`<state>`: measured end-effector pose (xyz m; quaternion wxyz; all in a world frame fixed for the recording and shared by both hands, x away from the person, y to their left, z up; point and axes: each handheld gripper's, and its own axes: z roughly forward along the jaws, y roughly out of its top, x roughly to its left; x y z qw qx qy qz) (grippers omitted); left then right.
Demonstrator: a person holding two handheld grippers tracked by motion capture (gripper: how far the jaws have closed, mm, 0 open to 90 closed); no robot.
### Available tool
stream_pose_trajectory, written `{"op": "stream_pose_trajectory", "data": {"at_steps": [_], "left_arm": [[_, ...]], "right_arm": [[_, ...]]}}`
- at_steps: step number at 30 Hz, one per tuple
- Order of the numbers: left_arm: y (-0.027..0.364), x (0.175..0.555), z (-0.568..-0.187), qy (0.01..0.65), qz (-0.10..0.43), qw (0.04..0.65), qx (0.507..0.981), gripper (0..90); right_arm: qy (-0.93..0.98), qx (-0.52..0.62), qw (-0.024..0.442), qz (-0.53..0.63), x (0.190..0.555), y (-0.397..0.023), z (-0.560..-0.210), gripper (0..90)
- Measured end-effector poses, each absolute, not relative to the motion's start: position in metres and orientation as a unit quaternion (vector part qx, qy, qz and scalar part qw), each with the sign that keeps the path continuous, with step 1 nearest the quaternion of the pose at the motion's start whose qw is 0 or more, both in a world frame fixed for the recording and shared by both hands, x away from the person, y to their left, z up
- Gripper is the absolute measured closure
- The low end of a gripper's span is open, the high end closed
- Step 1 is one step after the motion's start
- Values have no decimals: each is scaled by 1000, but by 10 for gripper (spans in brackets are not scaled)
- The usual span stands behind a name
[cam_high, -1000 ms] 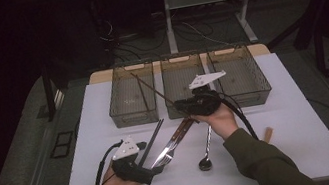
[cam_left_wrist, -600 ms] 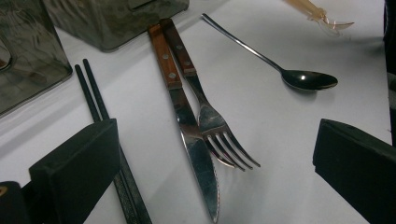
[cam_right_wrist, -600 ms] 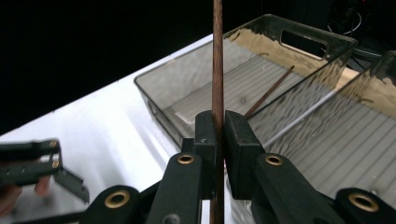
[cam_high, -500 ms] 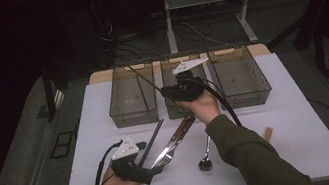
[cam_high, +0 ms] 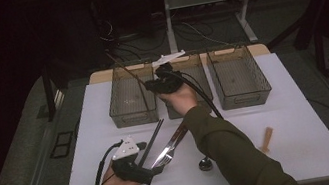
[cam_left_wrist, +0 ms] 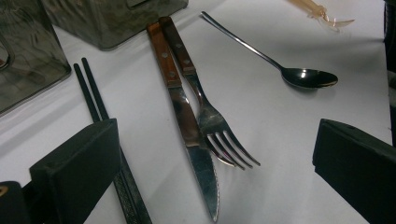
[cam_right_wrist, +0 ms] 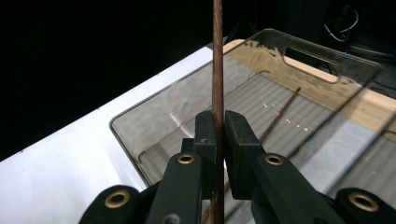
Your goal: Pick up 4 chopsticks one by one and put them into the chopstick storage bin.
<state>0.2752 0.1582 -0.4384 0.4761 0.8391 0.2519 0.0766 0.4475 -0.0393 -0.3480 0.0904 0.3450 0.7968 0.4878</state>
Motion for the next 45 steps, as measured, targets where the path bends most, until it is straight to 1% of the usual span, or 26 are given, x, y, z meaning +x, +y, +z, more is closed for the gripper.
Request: {"op": "stream_pose_trajectory", "data": {"at_steps": [12,23,29,30,32,34,36,45], "left_arm": [[159,275,-438,250,73,479,838,4],[159,275,-438,249,70,480,838,5],[158,275,-438,249,68,479,839,5],[158,275,-438,247,69,479,840,5],[158,275,-438,248,69,479,840,5],[159,275,-438,248,69,479,839,5],[159,275,-438,247,70,479,839,5],[159,275,-438,247,72,478,840,5]], "right_arm": [[807,351,81,467,463,-4,-365,833],[818,361,74,442,469,9,-386,833],[823,364,75,429,468,12,-387,832],[824,364,75,429,468,12,-387,825],[824,360,80,430,468,12,-386,736],[827,356,84,427,467,12,-385,687],[828,352,91,426,467,11,-383,667],[824,355,74,435,467,2,-373,542]]}}
